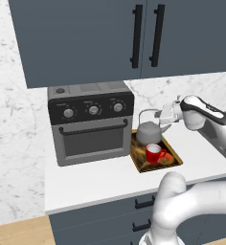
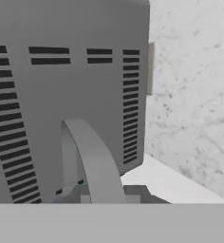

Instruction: Pick the kettle from the counter and place it on the tray. Then pick the mug from the cabinet and place it on the tray. Then close the cabinet doors.

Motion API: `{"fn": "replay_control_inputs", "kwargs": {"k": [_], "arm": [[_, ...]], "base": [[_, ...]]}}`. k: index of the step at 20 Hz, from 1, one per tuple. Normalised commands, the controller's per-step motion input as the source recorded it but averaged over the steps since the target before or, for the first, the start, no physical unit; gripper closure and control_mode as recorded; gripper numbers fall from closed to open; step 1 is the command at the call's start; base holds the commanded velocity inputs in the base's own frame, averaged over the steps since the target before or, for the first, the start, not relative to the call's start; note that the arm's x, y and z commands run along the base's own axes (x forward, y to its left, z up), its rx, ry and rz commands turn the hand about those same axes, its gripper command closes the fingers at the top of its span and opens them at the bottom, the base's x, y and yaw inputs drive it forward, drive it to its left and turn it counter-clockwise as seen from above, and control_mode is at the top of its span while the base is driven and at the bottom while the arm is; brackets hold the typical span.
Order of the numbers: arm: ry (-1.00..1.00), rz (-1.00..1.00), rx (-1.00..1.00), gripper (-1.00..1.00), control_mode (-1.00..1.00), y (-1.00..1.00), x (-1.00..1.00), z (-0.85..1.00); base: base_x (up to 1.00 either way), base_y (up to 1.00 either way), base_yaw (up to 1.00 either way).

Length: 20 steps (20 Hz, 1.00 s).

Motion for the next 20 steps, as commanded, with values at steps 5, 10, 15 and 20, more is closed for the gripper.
{"fn": "replay_control_inputs", "kwargs": {"k": [5, 10, 15, 20], "arm": [[0.04, 0.02, 0.00, 1.00, -1.00, 0.26, 0.02, 0.00], [0.02, 0.04, 0.02, 1.00, -1.00, 0.05, 0.01, 0.00], [0.00, 0.04, 0.03, 1.00, -1.00, 0.00, 0.00, 0.00], [0.00, 0.03, 0.02, 1.00, -1.00, 0.00, 0.00, -0.01]], "base": [[0.00, 0.00, 0.00], [0.00, 0.00, 0.00], [0.00, 0.00, 0.00], [0.00, 0.00, 0.00]]}}
